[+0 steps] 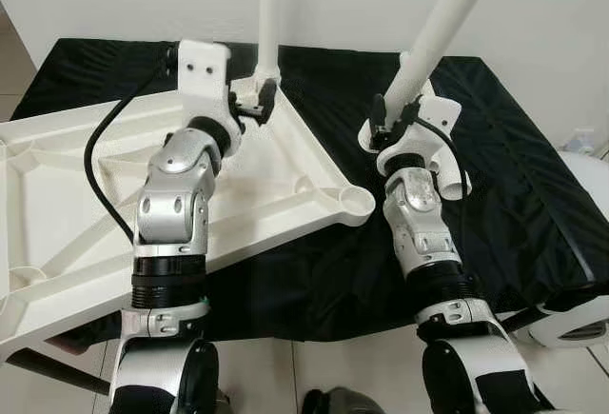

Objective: Building children table

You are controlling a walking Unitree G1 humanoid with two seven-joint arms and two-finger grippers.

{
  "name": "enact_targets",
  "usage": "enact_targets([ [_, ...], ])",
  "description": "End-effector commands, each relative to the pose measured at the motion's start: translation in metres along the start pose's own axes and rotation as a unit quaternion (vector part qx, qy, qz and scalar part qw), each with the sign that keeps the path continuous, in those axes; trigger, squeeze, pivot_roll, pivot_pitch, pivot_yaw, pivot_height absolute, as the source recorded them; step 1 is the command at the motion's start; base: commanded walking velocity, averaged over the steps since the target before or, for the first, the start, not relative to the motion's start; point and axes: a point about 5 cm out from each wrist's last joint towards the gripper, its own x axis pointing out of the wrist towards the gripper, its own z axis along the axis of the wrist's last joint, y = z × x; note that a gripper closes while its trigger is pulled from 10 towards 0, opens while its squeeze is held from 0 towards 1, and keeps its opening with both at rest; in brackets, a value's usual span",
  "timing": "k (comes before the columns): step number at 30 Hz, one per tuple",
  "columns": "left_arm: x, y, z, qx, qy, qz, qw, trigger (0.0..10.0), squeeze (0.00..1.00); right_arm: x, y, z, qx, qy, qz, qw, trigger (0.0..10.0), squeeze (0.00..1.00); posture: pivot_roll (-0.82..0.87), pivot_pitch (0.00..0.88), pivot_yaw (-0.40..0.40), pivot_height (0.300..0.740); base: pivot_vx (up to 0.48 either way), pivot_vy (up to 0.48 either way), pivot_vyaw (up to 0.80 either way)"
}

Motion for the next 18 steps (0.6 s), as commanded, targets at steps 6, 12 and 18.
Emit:
enact_targets([
  [6, -0.009, 0.011, -0.014, 0.005, 0.002, 0.059, 0.998, 10.0, 0.00, -0.016, -0.011, 0.006, -0.001, -0.018, 0.020, 1.000, 10.0, 0.00, 0.05, 0.000, -0.061, 0.740, 0.000, 0.000, 0.00],
  [12, -0.018, 0.012, -0.022, 0.006, 0.002, 0.082, 0.997, 10.0, 0.00, -0.029, -0.011, 0.008, -0.003, -0.029, 0.032, 0.999, 10.0, 0.00, 0.04, 0.000, -0.042, 0.740, 0.000, 0.000, 0.00],
  [18, -0.033, 0.011, -0.036, 0.032, 0.011, 0.105, 0.994, 10.0, 0.00, -0.048, -0.014, 0.006, 0.014, -0.027, 0.031, 0.999, 10.0, 0.00, 0.03, 0.000, -0.035, 0.740, 0.000, 0.000, 0.00],
])
